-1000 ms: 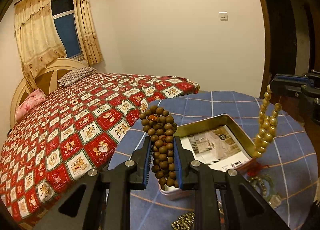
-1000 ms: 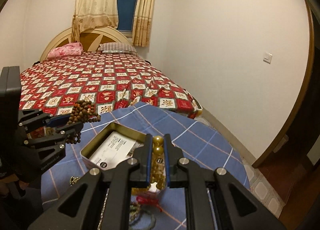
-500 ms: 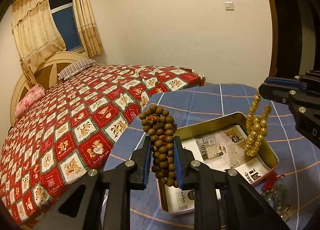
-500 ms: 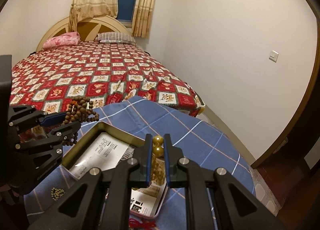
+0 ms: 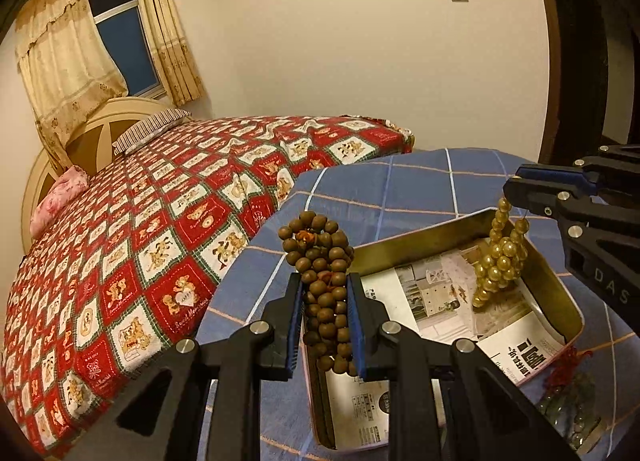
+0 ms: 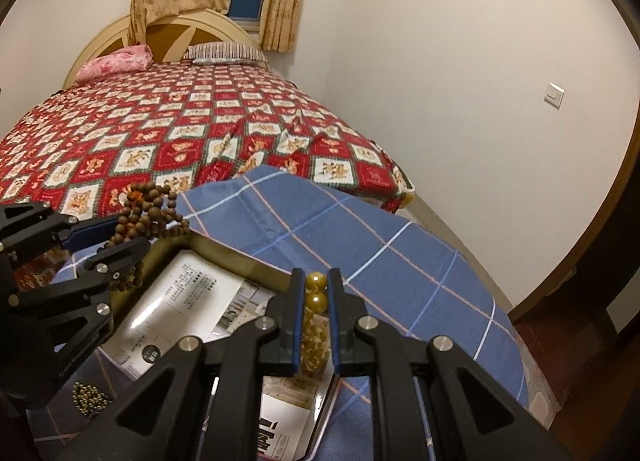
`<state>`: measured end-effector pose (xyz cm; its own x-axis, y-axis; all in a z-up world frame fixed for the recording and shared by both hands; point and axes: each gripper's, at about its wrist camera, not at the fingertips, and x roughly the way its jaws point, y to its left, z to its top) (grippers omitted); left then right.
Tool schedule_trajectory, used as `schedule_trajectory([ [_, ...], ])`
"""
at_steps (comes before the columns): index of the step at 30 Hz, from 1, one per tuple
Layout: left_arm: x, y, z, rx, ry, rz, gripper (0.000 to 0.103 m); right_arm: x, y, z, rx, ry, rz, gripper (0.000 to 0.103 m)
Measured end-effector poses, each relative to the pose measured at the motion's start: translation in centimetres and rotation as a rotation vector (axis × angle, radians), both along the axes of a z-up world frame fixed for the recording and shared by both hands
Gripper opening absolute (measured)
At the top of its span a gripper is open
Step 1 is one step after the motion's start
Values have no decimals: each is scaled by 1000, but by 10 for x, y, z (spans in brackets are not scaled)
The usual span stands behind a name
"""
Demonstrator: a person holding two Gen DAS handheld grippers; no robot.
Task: Organize jewelry
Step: 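Carry both bracelets over the pink tin and open both tools to drop them inside, then move the left tool to the pink bangle and close on it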
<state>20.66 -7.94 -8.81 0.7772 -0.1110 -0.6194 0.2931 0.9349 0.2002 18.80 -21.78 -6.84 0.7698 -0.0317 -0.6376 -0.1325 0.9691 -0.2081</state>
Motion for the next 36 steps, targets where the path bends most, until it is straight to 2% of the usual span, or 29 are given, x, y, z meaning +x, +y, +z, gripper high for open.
schedule_trajectory([
  [20,8,-6,-17,37,25,16,22,12,-15,-25,-15,62,-41,14],
  [21,7,-5,-16,34,25,13,27,12,-16,-25,-14,58,-42,14],
  [22,6,-5,-15,39,20,18,44,11,-16,-25,-13,57,-44,17],
  [23,4,-4,-14,46,8,33,56,10,-17,-25,-11,58,-43,23],
  [24,1,-2,-11,43,-16,44,76,8,-17,-25,-7,57,-41,40],
  [25,-2,0,-9,36,-31,47,80,5,-17,-24,-5,52,-40,53],
  [32,-16,12,-2,42,-33,66,80,-13,-21,-20,5,47,-77,55],
  [36,-25,19,-1,38,-28,77,80,-27,-20,-19,7,43,-87,60],
])
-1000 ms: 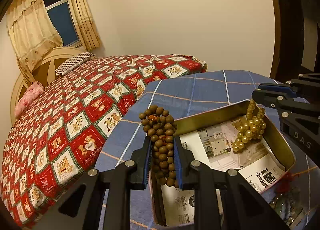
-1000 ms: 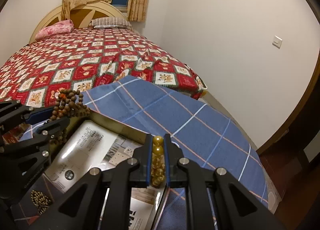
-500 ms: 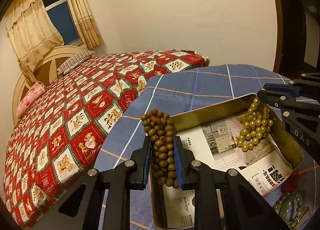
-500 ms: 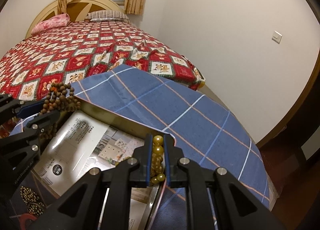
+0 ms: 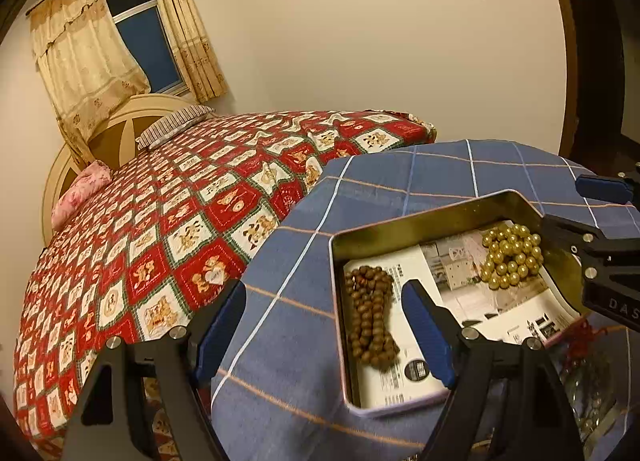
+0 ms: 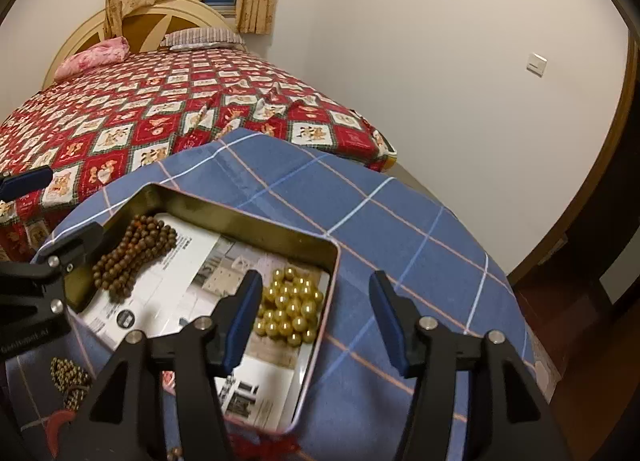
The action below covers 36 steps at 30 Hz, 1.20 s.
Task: Organize jewelry
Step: 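Move the left tool to the pink bangle and close on it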
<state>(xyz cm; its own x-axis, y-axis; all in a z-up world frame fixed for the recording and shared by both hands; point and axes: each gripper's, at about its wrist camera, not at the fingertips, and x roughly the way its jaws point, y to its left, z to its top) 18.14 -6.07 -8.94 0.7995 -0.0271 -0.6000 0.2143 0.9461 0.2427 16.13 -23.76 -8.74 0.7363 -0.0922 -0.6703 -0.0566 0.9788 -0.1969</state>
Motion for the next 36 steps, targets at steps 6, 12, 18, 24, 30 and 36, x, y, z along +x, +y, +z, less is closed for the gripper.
schedule_trajectory([
  [6,-17,3,-1,2,6,0,80,-21,2,2,10,-10,-1,67],
  [12,-35,5,-5,-8,21,-1,80,-46,5,0,19,-18,-4,69],
  [18,-52,7,-12,-3,40,-2,80,-68,4,-10,36,-9,-11,70],
  [24,-76,17,-23,17,59,4,80,-89,-5,-18,61,1,-41,72],
  [30,-100,27,-31,16,84,0,80,-112,-10,-27,58,5,-61,76],
  [36,-122,27,-44,11,123,-9,80,-133,-13,-37,43,8,-70,76],
])
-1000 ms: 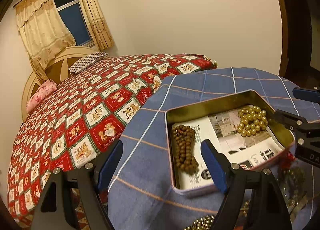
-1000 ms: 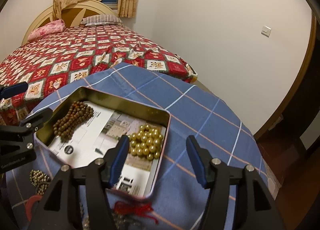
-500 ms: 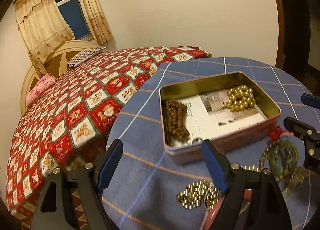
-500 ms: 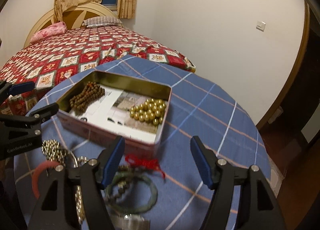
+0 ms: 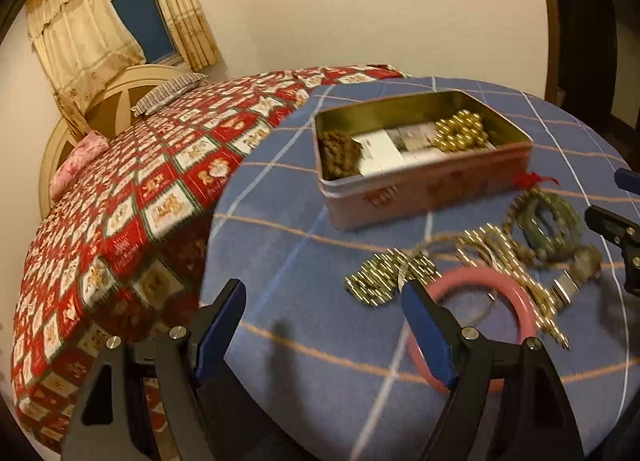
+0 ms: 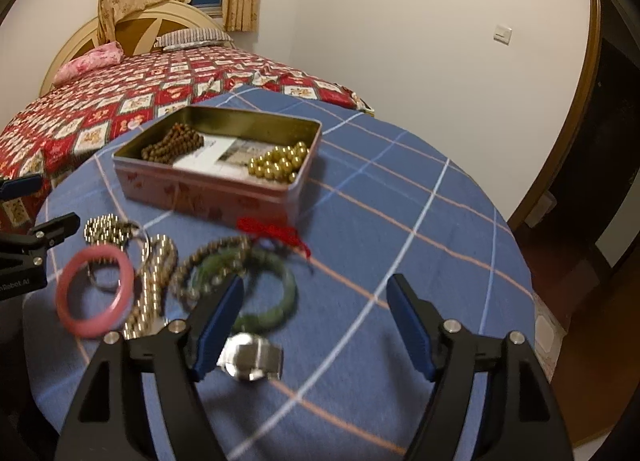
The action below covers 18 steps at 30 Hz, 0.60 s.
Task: Organize jewelry
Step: 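Move the left tool to the pink bangle and close on it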
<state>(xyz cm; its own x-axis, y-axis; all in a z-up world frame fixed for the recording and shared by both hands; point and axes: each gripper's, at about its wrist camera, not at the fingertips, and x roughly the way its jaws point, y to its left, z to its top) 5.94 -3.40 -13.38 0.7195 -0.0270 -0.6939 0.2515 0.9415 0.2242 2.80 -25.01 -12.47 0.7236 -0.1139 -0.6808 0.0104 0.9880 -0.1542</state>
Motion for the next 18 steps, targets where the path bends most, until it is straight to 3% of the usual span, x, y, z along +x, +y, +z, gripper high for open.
schedule_trajectory([
  [8,-13,-18,-11,27,24,-52,80,-9,-5,-2,8,-16,-23,84],
  [16,-1,-4,-22,27,39,-5,80,-10,-5,-6,12,-9,-20,84],
  [18,1,-3,-24,19,45,-13,74,-9,-4,-7,9,-6,-18,84],
])
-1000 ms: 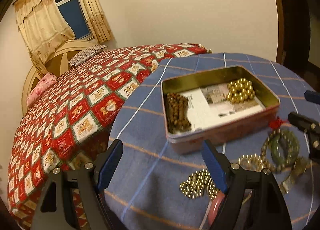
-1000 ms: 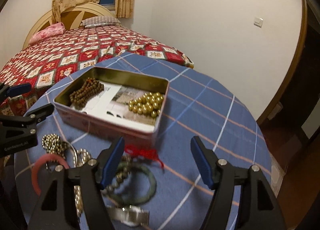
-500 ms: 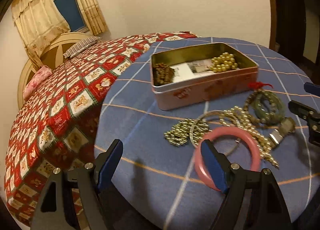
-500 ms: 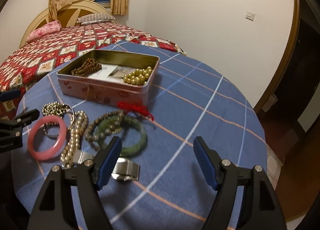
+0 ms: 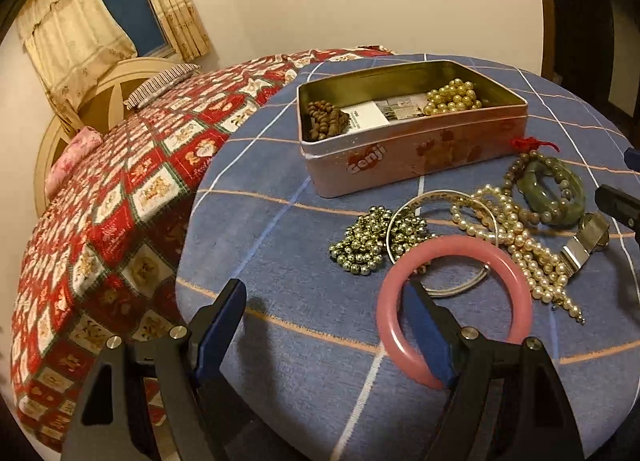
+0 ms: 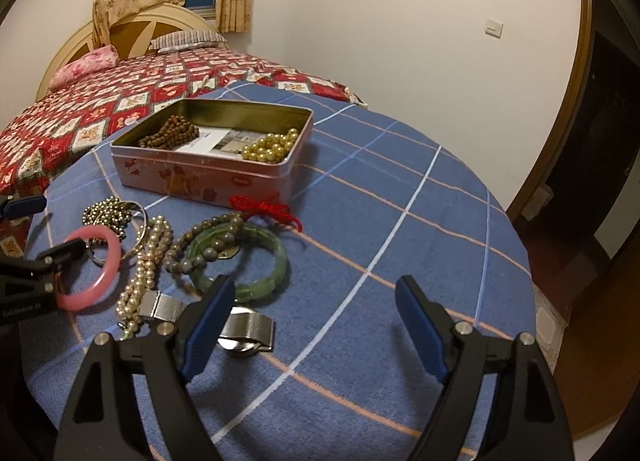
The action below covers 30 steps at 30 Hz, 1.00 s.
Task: Organize jewelry
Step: 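Move the left tool to the pink bangle and close on it, then lift the pink bangle with the left tool while the right tool grasps the green bead strand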
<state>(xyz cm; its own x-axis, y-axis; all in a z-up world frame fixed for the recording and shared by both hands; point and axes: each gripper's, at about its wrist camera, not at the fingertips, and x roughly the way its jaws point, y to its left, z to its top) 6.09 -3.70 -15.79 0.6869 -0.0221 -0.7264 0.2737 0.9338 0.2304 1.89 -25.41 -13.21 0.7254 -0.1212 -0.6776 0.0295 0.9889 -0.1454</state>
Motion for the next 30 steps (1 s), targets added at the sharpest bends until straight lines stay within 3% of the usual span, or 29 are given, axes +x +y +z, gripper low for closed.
schedule_trajectory([
  [4,-4,-11,0,14,4,-60,29,0,2,-1,-9,1,3,84],
  [6,-6,-13,2,-4,11,-84,13,1,1,-1,-2,2,0,84],
  [11,-7,-8,10,-56,9,-93,11,2,-3,-1,20,3,-6,84],
  [21,-7,1,44,-90,-104,-61,10,10,1,9,54,-12,10,84],
  [30,-6,4,56,-123,-138,-57,10,38,24,6,96,45,81,55],
])
